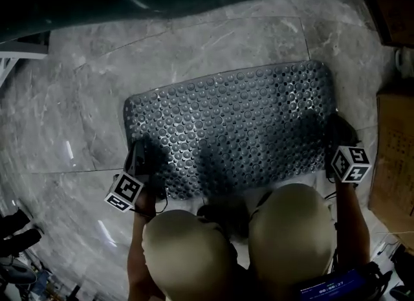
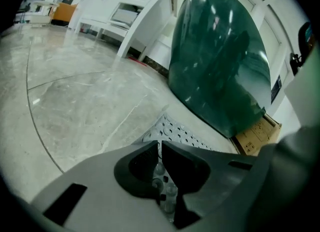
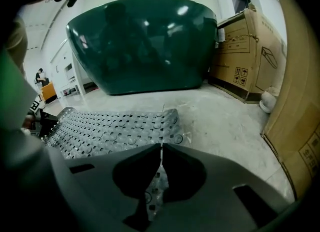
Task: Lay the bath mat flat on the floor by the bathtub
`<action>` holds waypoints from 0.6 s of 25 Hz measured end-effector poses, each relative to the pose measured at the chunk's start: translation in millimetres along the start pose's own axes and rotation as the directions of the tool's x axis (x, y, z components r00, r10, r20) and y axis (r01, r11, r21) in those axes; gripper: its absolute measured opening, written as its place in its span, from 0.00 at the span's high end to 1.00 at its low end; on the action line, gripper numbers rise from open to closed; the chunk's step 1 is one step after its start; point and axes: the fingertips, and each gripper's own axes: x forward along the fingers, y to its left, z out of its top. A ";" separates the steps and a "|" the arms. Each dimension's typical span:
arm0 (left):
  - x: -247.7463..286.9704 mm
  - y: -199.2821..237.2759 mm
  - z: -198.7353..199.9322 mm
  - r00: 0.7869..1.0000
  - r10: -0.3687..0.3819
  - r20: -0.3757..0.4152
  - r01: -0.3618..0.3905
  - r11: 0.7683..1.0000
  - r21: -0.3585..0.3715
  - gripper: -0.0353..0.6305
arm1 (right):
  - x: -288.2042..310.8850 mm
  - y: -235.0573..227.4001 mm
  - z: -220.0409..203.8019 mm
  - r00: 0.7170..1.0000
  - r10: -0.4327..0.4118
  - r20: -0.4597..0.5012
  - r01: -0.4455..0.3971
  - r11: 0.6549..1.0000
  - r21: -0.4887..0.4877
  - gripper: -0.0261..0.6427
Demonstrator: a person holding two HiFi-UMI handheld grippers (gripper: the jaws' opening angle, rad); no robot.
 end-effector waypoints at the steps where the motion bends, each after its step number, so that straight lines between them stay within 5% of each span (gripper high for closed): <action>1: 1.6 2.6 -0.9 1.000 0.001 -0.004 -0.001 1.000 -0.015 0.88 | 0.5 -1.9 -1.9 1.000 -0.002 -0.007 0.002 1.000 0.003 0.92; 15: 6.6 14.3 5.6 0.998 0.038 -0.047 -0.045 0.987 -0.153 0.88 | 17.6 -10.0 -35.2 0.994 0.003 -0.108 -0.001 1.000 0.016 0.92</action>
